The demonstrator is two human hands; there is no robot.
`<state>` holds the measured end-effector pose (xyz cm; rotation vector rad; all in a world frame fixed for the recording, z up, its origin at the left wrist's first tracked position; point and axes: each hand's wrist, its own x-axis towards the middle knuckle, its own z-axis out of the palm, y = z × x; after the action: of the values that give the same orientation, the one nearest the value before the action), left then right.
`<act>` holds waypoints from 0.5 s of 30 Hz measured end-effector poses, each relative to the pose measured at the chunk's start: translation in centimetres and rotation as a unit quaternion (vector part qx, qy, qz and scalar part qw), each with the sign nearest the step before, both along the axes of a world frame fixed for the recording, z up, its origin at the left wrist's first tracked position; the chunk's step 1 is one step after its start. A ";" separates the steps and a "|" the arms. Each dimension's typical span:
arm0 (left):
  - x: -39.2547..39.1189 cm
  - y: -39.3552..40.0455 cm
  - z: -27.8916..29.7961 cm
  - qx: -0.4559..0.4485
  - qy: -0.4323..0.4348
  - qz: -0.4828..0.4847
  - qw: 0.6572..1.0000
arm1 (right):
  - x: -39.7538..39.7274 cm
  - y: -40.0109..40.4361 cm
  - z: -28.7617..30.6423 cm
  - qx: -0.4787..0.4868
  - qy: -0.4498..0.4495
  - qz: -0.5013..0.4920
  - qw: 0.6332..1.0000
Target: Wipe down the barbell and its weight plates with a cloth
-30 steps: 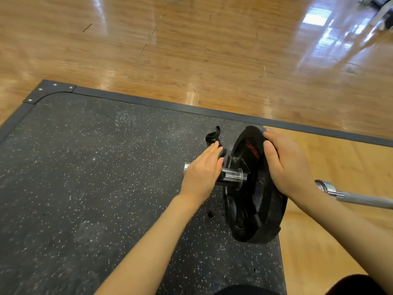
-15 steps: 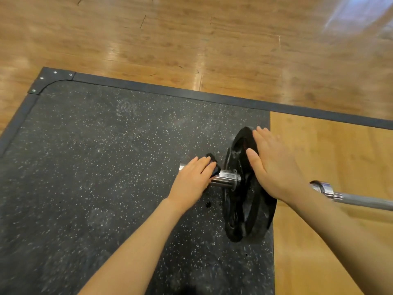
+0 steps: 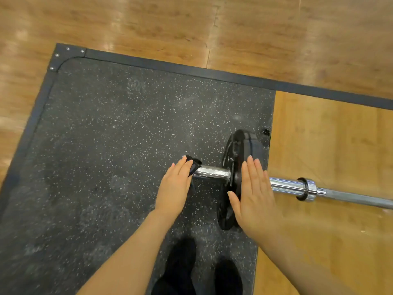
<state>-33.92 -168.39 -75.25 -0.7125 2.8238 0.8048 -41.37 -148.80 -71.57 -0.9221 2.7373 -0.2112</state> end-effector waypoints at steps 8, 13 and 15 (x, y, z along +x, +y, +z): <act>3.6 1.2 1.7 0.015 -0.055 0.043 0.997 | 6.3 2.7 2.7 0.006 -0.048 0.000 0.999; 5.2 1.4 0.8 0.015 -0.078 0.045 0.996 | 5.6 2.4 3.3 -0.051 -0.037 -0.033 0.997; 5.6 1.3 -0.1 0.013 -0.071 0.043 0.996 | 4.5 1.3 2.6 -0.077 -0.019 -0.033 0.996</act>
<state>-28.37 -167.11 -75.38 -0.8562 2.6673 0.7702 -36.88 -147.51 -69.01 -0.8561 2.7493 -0.4538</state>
